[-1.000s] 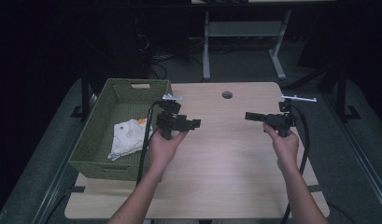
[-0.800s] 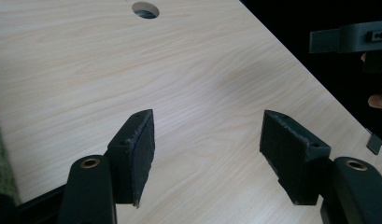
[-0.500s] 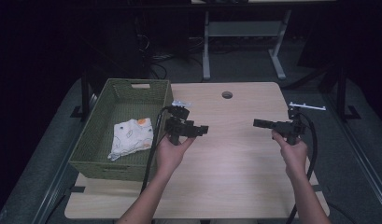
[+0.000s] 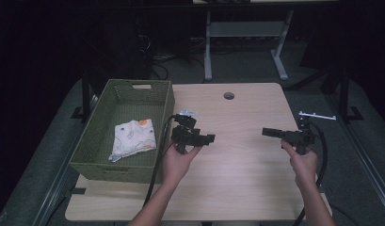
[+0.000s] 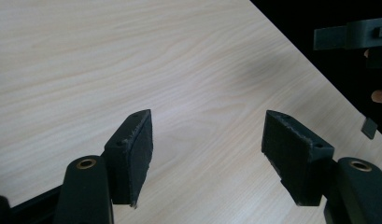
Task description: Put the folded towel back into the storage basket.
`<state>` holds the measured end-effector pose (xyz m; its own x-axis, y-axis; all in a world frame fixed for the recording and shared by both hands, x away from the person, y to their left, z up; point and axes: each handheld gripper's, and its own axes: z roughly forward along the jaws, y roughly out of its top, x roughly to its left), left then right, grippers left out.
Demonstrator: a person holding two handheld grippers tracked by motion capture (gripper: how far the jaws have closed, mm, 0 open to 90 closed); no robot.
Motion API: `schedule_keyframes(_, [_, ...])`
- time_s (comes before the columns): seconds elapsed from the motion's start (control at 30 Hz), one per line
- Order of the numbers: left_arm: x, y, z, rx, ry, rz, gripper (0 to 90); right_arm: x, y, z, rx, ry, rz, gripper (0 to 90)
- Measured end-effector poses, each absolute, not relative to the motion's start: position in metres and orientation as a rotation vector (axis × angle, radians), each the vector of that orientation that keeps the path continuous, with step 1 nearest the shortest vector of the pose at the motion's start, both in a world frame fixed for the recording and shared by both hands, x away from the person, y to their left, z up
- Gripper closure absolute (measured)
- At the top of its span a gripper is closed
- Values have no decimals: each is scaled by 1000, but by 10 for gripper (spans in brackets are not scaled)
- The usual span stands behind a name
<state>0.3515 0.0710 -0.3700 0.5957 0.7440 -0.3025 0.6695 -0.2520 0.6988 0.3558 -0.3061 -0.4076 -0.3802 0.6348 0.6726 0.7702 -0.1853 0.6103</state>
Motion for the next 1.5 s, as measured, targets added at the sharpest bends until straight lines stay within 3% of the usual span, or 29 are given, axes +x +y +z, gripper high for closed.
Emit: schedule_keyframes(1.5, [299, 59, -422, 2055, 1042, 105, 298, 290, -335, -452, -1668, -1946, -1574, 331])
